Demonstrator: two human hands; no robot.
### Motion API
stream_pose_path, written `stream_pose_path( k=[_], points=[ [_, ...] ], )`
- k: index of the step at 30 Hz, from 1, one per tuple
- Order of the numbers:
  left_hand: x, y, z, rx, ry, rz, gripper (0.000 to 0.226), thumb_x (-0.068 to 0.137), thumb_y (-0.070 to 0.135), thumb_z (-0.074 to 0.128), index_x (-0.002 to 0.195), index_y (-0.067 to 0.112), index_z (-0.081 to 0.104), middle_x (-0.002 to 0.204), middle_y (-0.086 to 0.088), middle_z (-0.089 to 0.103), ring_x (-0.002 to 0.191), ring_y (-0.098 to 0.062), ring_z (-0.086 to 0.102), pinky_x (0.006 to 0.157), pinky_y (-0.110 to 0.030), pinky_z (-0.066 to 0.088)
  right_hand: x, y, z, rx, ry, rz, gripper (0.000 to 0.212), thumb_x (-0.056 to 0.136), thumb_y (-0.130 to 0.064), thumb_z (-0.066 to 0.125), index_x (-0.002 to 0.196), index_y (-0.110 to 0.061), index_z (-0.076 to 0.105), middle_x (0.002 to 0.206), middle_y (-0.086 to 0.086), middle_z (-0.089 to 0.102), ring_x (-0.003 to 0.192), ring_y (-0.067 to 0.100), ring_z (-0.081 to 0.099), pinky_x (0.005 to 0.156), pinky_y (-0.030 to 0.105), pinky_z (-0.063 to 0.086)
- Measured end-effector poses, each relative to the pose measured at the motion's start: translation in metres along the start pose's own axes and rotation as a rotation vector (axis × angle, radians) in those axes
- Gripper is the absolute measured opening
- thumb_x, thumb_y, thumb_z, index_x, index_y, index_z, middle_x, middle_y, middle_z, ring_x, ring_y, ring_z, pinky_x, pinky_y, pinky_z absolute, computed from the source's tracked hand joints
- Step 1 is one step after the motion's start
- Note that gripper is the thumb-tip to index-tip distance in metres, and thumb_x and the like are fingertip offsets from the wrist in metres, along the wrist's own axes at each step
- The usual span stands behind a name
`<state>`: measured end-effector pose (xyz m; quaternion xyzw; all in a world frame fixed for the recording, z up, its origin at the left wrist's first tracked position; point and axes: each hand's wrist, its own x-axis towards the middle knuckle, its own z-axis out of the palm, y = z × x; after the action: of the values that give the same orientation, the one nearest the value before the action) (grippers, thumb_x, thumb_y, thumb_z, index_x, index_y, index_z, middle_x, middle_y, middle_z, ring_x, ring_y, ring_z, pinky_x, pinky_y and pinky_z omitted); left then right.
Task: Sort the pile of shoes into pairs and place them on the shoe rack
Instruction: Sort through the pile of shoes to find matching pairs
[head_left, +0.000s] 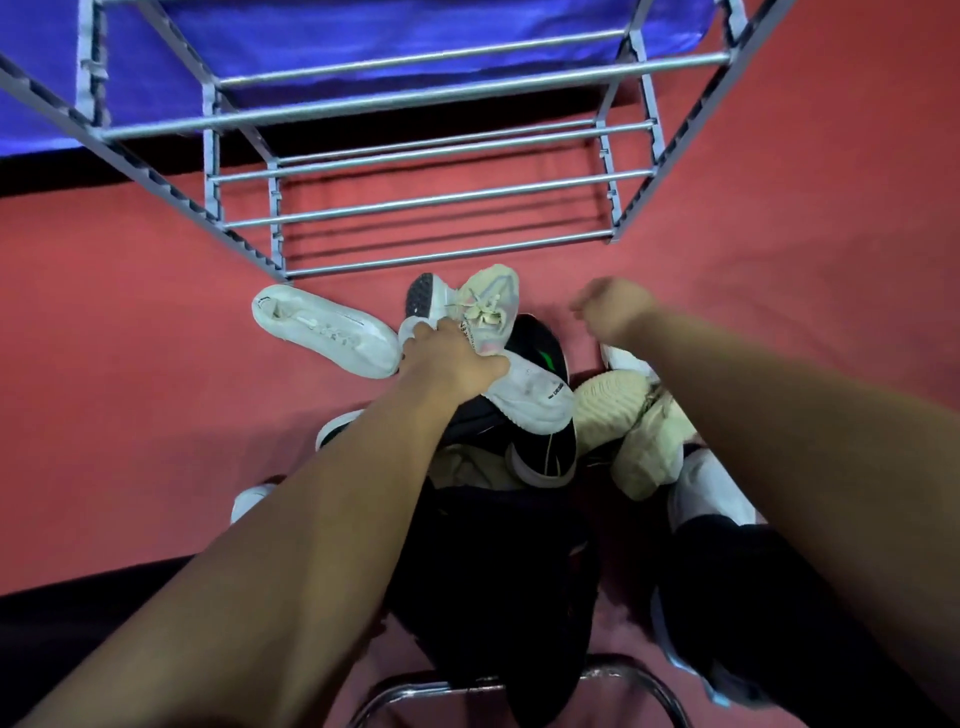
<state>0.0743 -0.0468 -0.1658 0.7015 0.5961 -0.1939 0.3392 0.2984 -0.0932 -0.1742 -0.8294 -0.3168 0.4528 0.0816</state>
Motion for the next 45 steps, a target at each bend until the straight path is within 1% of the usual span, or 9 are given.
stream_pose_path(
  k=[4, 16, 20, 23, 26, 32, 37, 41, 45],
  points=[
    [0.007, 0.022, 0.005, 0.115, 0.058, 0.103, 0.083, 0.08, 0.05, 0.069, 0.147, 0.01, 0.04, 0.143, -0.01, 0.039, 0.133, -0.033, 0.038, 0.094, -0.041, 0.043, 0.011, 0.043, -0.007, -0.222, 0.129, 0.092, 0.037, 0.102, -0.015, 0.047, 0.131, 0.0, 0.065, 0.138, 0.022, 0.061, 0.126, 0.036, 0.059, 0.105, 0.037, 0.047],
    [0.015, 0.016, 0.029, 0.299, 0.112, 0.169, 0.075, 0.086, 0.049, 0.064, 0.144, 0.013, 0.034, 0.134, -0.012, 0.042, 0.119, -0.033, 0.048, 0.093, -0.043, 0.043, -0.001, 0.115, 0.01, -0.559, 0.077, 0.345, 0.082, 0.086, -0.058, 0.059, 0.155, -0.042, 0.019, 0.155, 0.007, 0.032, 0.14, 0.043, 0.038, 0.113, 0.06, 0.022],
    [0.015, 0.02, 0.032, 0.33, 0.126, 0.15, 0.074, 0.085, 0.05, 0.066, 0.141, 0.011, 0.036, 0.131, -0.013, 0.044, 0.117, -0.033, 0.049, 0.088, -0.042, 0.043, -0.01, 0.132, 0.008, -0.363, 0.148, 0.621, 0.098, 0.078, -0.068, 0.068, 0.151, -0.017, 0.028, 0.144, 0.015, 0.043, 0.128, 0.04, 0.053, 0.098, 0.045, 0.047],
    [0.015, 0.022, 0.035, 0.328, 0.132, 0.136, 0.074, 0.085, 0.05, 0.066, 0.14, 0.012, 0.036, 0.131, -0.012, 0.043, 0.118, -0.033, 0.049, 0.09, -0.043, 0.043, -0.02, 0.137, 0.014, -0.154, -0.042, 0.541, 0.049, 0.093, -0.044, 0.061, 0.124, -0.006, 0.061, 0.104, 0.013, 0.073, 0.09, 0.032, 0.075, 0.067, 0.034, 0.058],
    [0.015, 0.022, 0.032, 0.311, 0.107, 0.123, 0.077, 0.086, 0.05, 0.066, 0.144, 0.012, 0.034, 0.134, -0.013, 0.042, 0.122, -0.034, 0.047, 0.095, -0.045, 0.045, -0.024, 0.143, 0.017, 0.087, 0.154, 0.519, 0.036, 0.084, -0.029, 0.07, 0.11, -0.005, 0.062, 0.081, 0.013, 0.069, 0.056, 0.026, 0.067, 0.04, 0.026, 0.047],
    [0.011, 0.022, 0.027, 0.329, 0.076, 0.138, 0.081, 0.088, 0.05, 0.064, 0.15, 0.011, 0.03, 0.138, -0.013, 0.04, 0.125, -0.034, 0.046, 0.095, -0.045, 0.045, -0.043, 0.119, -0.029, 0.186, 0.491, 0.451, 0.061, 0.078, -0.046, 0.067, 0.12, -0.001, 0.066, 0.111, 0.017, 0.07, 0.096, 0.035, 0.07, 0.08, 0.037, 0.056],
    [0.009, 0.021, 0.023, 0.281, 0.057, 0.15, 0.079, 0.087, 0.045, 0.067, 0.149, 0.012, 0.031, 0.137, -0.011, 0.041, 0.124, -0.032, 0.046, 0.094, -0.045, 0.048, -0.036, 0.065, -0.046, 0.385, 0.21, 0.321, 0.029, 0.092, -0.009, 0.052, 0.114, 0.001, 0.069, 0.093, 0.017, 0.065, 0.084, 0.036, 0.063, 0.077, 0.039, 0.052],
    [0.01, 0.019, 0.022, 0.276, 0.063, 0.168, 0.078, 0.086, 0.044, 0.069, 0.148, 0.013, 0.033, 0.136, -0.009, 0.043, 0.123, -0.031, 0.048, 0.092, -0.042, 0.046, -0.029, 0.068, -0.019, 0.251, 0.028, 0.287, 0.023, 0.095, -0.026, 0.057, 0.086, -0.006, 0.059, 0.084, 0.011, 0.061, 0.065, 0.026, 0.062, 0.058, 0.03, 0.047],
    [0.015, 0.013, 0.022, 0.239, 0.063, 0.164, 0.078, 0.083, 0.043, 0.072, 0.143, 0.012, 0.036, 0.133, -0.008, 0.045, 0.119, -0.031, 0.051, 0.086, -0.043, 0.05, -0.035, 0.072, 0.011, 0.04, -0.07, 0.225, 0.043, 0.098, -0.05, 0.054, 0.105, -0.008, 0.061, 0.091, 0.012, 0.069, 0.071, 0.023, 0.064, 0.061, 0.033, 0.054]
  ],
)
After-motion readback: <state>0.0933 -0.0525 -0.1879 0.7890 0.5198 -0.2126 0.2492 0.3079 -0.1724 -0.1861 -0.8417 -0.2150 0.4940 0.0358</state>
